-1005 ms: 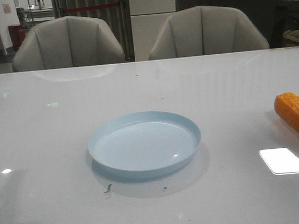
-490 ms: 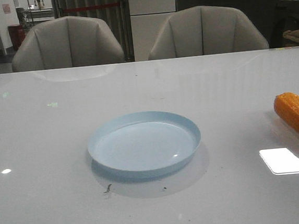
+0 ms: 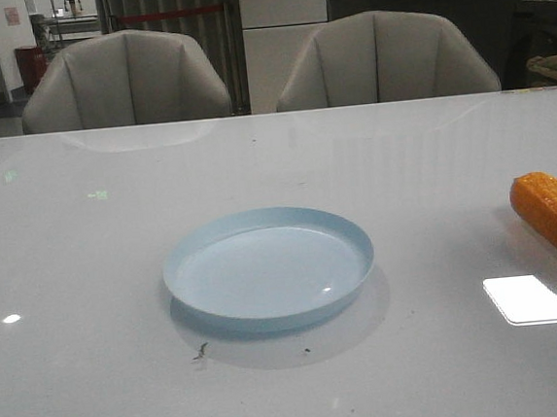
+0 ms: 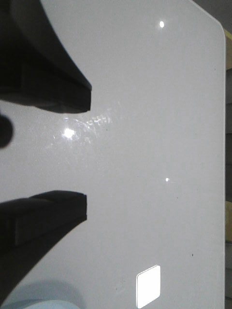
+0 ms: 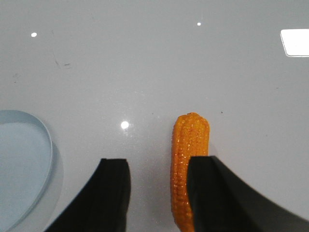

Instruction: Place corn on plate with both arms

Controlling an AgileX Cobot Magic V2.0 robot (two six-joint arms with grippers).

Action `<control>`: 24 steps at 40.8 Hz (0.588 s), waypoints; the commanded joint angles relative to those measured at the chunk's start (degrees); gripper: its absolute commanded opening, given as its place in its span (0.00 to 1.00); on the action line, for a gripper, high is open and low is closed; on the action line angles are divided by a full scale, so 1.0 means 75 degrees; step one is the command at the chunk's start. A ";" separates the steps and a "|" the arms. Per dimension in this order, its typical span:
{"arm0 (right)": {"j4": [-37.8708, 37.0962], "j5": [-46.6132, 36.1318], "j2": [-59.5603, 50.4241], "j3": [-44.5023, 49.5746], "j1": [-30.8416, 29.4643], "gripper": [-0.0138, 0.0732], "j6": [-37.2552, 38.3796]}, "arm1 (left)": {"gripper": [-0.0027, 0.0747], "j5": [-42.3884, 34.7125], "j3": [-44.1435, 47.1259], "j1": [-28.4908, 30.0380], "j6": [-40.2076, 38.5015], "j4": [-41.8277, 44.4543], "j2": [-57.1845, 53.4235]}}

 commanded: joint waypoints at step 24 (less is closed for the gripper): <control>0.0000 0.1890 0.3873 -0.3556 -0.0775 0.62 -0.0029 | 0.59 -0.0496 -0.0193 0.0004 -0.0013 -0.0085 -0.0151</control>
